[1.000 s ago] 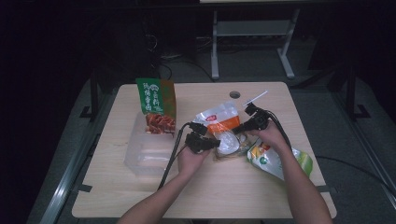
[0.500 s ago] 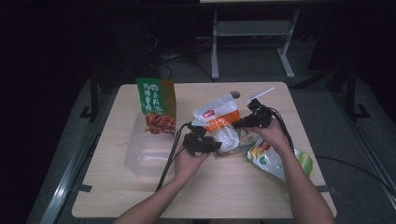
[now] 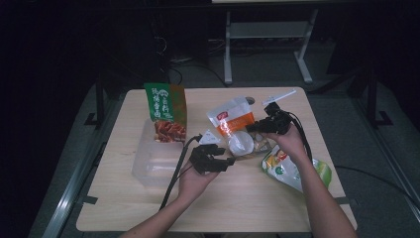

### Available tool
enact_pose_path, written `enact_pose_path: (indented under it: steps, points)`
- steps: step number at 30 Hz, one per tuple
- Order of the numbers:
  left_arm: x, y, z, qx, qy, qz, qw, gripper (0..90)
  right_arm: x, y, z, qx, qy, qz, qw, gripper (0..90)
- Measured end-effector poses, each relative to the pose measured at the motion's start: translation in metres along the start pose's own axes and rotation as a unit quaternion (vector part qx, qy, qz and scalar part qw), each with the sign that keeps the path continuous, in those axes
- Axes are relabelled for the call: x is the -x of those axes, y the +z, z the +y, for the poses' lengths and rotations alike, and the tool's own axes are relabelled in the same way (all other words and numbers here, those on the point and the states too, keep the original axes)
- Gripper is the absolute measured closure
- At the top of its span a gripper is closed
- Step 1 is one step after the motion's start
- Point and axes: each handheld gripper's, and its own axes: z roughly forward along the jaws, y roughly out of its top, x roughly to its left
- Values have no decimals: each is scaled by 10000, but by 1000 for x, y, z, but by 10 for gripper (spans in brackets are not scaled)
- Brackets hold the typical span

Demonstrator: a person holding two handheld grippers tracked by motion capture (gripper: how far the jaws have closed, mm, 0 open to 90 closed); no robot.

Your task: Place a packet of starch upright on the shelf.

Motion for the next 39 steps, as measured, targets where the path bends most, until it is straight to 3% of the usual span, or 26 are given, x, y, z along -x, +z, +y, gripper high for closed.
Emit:
enact_pose_path:
  steps: [2,11,22,32,39]
  points:
    - [5,-8,-5,-4,189,6,9998,424,-7,-4,2,58,-44,-38,10000,819]
    - [13,-27,-22,127,154,-129,9997,389,-19,-12,5,152,-176,-166,9996,821]
    - [28,-54,-45,388,415,-269,9980,356,-41,-25,7,268,-272,-189,9991,822]
    - [38,-76,-63,495,660,-323,9961,334,-75,-31,19,300,-500,-46,9983,823]
    - [40,-85,-73,545,668,-348,9957,325,-98,-30,37,295,-693,104,9971,824]
